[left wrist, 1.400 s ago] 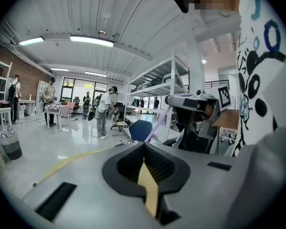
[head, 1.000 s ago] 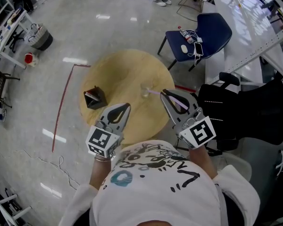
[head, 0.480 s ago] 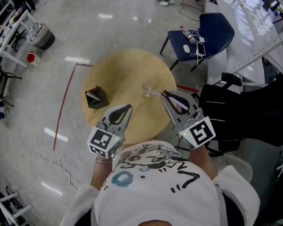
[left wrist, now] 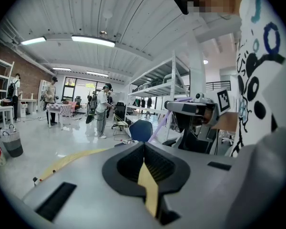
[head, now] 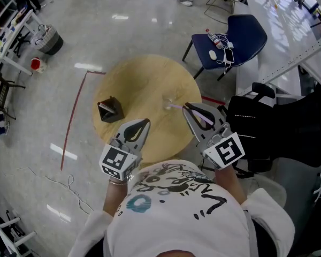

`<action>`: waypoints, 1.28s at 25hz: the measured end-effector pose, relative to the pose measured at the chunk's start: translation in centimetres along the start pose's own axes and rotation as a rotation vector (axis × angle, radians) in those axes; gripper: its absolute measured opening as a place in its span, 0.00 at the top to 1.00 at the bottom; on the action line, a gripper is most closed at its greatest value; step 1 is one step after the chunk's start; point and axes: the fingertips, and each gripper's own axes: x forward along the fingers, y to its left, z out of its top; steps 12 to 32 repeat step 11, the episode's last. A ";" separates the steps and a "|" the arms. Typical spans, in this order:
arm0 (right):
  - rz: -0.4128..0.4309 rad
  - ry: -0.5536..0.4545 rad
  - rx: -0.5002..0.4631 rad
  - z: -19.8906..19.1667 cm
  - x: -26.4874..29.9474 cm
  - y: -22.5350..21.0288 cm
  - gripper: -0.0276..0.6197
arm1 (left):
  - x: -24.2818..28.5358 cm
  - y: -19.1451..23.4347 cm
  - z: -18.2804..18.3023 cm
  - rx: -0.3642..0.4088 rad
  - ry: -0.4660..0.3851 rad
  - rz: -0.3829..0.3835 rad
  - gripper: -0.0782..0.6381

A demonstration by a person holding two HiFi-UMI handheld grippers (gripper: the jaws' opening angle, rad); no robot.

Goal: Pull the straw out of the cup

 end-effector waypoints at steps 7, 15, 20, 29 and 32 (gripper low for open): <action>0.000 0.001 -0.002 -0.2 0.1 0.0 0.89 | 0.0 0.1 -0.4 -0.001 0.002 0.003 0.87; -0.002 -0.001 -0.002 -0.3 0.4 -0.2 0.89 | 0.1 0.4 -0.5 -0.001 0.007 0.001 0.87; -0.002 -0.001 -0.002 -0.3 0.4 -0.2 0.89 | 0.1 0.4 -0.5 -0.001 0.007 0.001 0.87; -0.002 -0.001 -0.002 -0.3 0.4 -0.2 0.89 | 0.1 0.4 -0.5 -0.001 0.007 0.001 0.87; -0.002 -0.001 -0.002 -0.3 0.4 -0.2 0.89 | 0.1 0.4 -0.5 -0.001 0.007 0.001 0.87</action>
